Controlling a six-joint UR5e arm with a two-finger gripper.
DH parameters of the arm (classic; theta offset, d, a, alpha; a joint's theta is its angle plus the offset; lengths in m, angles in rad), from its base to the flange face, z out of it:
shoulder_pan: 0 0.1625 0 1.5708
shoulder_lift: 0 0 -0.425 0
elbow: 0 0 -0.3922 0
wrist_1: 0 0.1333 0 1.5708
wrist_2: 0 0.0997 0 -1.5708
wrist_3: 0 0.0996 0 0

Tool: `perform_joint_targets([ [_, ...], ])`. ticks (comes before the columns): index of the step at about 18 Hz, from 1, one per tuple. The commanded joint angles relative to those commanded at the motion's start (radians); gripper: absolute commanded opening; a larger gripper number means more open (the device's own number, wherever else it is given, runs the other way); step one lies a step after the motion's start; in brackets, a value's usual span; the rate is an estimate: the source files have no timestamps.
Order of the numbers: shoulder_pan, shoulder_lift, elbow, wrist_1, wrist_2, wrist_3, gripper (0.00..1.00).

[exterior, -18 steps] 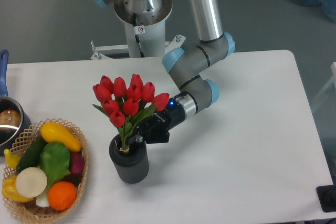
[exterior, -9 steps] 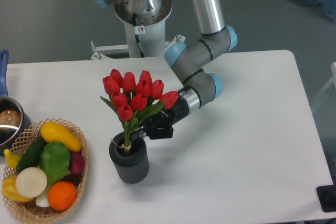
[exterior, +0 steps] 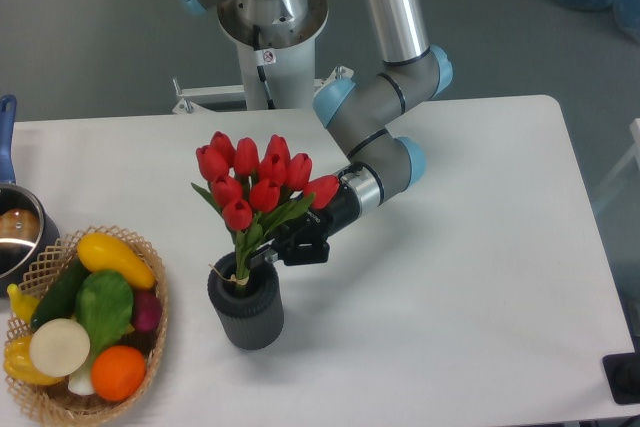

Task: Insert the flowers into the vase
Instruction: 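Hold the tulips upright in the vase and settle the stems, then press the bunch down into the vase and open the gripper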

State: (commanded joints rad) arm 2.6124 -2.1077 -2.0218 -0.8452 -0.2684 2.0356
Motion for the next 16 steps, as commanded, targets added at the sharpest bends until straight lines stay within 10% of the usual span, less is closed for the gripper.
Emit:
perform_joint_targets([
  [16,-0.002,0.008,0.000,-0.002,0.000,0.000,0.63],
])
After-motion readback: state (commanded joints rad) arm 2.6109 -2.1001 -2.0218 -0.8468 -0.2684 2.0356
